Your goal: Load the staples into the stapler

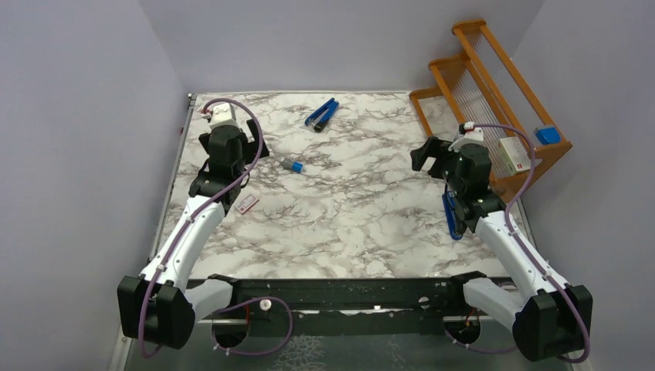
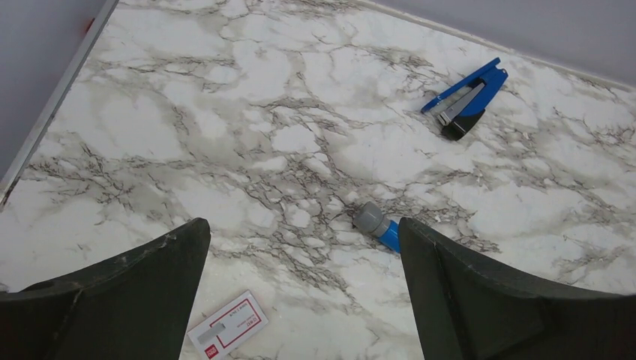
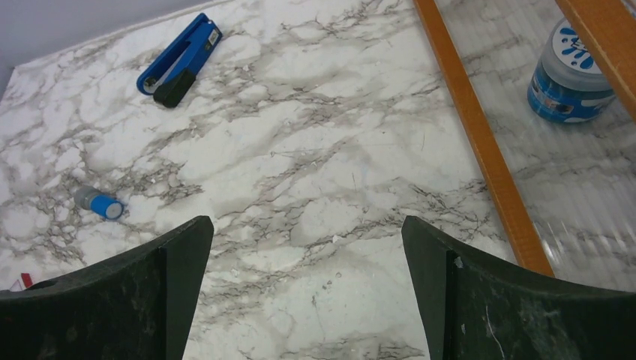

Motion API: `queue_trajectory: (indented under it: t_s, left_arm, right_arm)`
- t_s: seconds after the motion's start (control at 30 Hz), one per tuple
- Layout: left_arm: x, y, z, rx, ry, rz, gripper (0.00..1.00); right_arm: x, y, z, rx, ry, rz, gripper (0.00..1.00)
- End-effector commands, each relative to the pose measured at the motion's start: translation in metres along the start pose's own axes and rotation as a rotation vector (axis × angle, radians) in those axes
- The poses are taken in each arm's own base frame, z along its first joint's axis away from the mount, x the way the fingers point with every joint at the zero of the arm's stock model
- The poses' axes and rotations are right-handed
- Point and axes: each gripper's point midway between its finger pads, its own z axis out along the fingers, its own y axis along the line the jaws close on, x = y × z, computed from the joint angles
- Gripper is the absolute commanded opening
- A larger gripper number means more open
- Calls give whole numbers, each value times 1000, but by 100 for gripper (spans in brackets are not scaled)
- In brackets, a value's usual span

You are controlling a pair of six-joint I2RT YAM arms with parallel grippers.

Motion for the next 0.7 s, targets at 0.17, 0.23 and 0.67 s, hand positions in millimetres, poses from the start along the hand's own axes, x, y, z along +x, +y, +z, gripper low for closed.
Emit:
queue_trajectory:
  t_s: [0.17, 0.23, 0.67]
  left_arm:
    - [-6, 22, -15, -70, -16, 82, 99]
    - [-3, 28, -18, -100, 3, 88, 99]
    - [72, 69, -27, -366, 236, -132, 99]
  right_arm:
    - [9, -2, -8, 26, 106, 1, 100]
    - [8, 2, -8, 3, 112, 0, 100]
    - [26, 6, -11, -21, 188, 20, 100]
